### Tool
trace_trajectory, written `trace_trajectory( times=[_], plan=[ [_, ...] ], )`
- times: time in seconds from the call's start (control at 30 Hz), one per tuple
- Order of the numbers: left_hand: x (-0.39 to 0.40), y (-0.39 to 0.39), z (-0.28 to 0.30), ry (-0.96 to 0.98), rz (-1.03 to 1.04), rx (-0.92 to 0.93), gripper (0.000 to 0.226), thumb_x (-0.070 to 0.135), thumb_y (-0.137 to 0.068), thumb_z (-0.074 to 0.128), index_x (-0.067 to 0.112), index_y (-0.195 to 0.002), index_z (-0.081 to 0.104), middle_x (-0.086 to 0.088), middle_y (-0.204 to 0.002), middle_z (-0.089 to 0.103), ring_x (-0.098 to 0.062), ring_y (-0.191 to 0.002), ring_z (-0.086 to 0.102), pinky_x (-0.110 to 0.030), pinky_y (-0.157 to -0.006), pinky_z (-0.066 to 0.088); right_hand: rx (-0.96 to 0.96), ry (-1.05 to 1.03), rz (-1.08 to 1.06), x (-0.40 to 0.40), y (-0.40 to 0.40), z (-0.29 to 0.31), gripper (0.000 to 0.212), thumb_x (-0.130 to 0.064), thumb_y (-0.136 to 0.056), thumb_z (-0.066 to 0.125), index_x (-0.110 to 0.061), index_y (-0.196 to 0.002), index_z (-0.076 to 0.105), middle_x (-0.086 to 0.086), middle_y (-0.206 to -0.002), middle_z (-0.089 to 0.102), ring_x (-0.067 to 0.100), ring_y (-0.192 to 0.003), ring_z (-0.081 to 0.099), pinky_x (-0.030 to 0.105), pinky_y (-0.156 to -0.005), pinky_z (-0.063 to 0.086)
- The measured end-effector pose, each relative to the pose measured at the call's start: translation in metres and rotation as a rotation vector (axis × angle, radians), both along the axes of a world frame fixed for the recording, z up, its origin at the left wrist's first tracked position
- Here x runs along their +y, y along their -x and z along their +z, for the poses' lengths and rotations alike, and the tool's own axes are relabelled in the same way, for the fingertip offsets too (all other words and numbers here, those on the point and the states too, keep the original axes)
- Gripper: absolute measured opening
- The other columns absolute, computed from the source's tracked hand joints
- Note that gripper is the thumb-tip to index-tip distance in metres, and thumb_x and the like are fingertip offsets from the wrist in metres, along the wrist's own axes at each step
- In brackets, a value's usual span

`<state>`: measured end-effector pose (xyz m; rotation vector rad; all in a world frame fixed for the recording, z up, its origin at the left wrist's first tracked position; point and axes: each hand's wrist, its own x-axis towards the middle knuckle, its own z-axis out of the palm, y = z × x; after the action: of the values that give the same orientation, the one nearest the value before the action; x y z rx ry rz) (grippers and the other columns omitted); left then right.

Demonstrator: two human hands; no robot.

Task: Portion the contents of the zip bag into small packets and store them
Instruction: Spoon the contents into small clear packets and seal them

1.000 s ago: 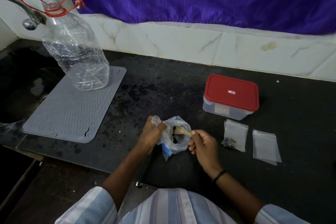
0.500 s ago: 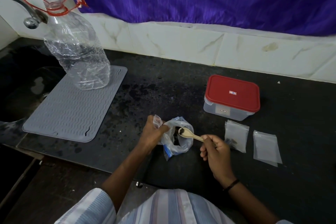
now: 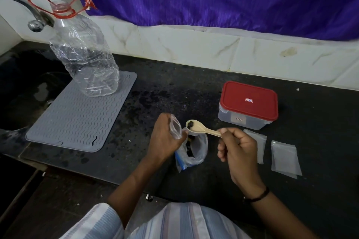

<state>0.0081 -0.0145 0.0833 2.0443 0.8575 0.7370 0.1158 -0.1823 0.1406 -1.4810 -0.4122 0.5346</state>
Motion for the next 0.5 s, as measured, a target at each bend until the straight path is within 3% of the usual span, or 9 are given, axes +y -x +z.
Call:
trace_trajectory(
  times=[0.07, 0.13, 0.27, 0.37, 0.5],
  plan=[
    [-0.003, -0.002, 0.000, -0.061, -0.038, -0.004, 0.038, 0.031, -0.077, 0.079, 0.033, -0.091, 0.043, 0.003, -0.092, 0.052, -0.011, -0.084, 0.055, -0.023, -0.070, 0.047, -0.090, 0.024, 0.041, 0.006, 0.001, 0.005, 0.019, -0.013, -0.097, 0.057, -0.015, -0.082, 0.070, 0.005, -0.055, 0.059, 0.015, -0.048, 0.054, 0.023, -0.043, 0.043],
    [-0.006, -0.004, 0.001, -0.080, -0.039, -0.010, 0.036, 0.036, -0.075, 0.075, 0.032, -0.091, 0.043, 0.004, -0.092, 0.051, -0.013, -0.083, 0.055, -0.029, -0.067, 0.049, -0.296, 0.076, 0.061, 0.010, 0.001, 0.004, 0.018, -0.015, -0.096, 0.059, -0.014, -0.082, 0.071, 0.003, -0.056, 0.062, 0.012, -0.049, 0.057, 0.027, -0.046, 0.047],
    [-0.007, -0.006, 0.000, -0.181, -0.074, 0.041, 0.028, 0.038, -0.076, 0.068, 0.021, -0.087, 0.047, 0.005, -0.090, 0.049, -0.013, -0.081, 0.050, -0.033, -0.064, 0.046, -0.985, 0.199, 0.211, 0.017, 0.001, 0.001, 0.017, -0.021, -0.093, 0.057, -0.012, -0.087, 0.070, -0.005, -0.064, 0.062, 0.006, -0.052, 0.055, 0.020, -0.048, 0.047],
    [-0.011, -0.005, 0.001, -0.212, -0.120, 0.001, 0.022, 0.040, -0.079, 0.059, 0.026, -0.085, 0.043, 0.004, -0.089, 0.049, -0.014, -0.080, 0.050, -0.030, -0.064, 0.044, -1.379, 0.280, 0.387, 0.021, 0.004, 0.004, 0.002, -0.013, -0.084, 0.066, -0.013, -0.083, 0.068, -0.002, -0.069, 0.061, 0.005, -0.056, 0.049, 0.017, -0.051, 0.046],
    [-0.013, -0.006, 0.003, -0.159, -0.114, -0.050, 0.022, 0.040, -0.078, 0.058, 0.031, -0.086, 0.039, 0.003, -0.085, 0.049, -0.013, -0.075, 0.051, -0.027, -0.063, 0.042, -1.618, 0.271, 0.351, 0.018, 0.002, 0.007, 0.013, -0.013, -0.085, 0.072, -0.012, -0.098, 0.073, 0.001, -0.078, 0.065, 0.013, -0.064, 0.053, 0.023, -0.055, 0.044]
  ],
)
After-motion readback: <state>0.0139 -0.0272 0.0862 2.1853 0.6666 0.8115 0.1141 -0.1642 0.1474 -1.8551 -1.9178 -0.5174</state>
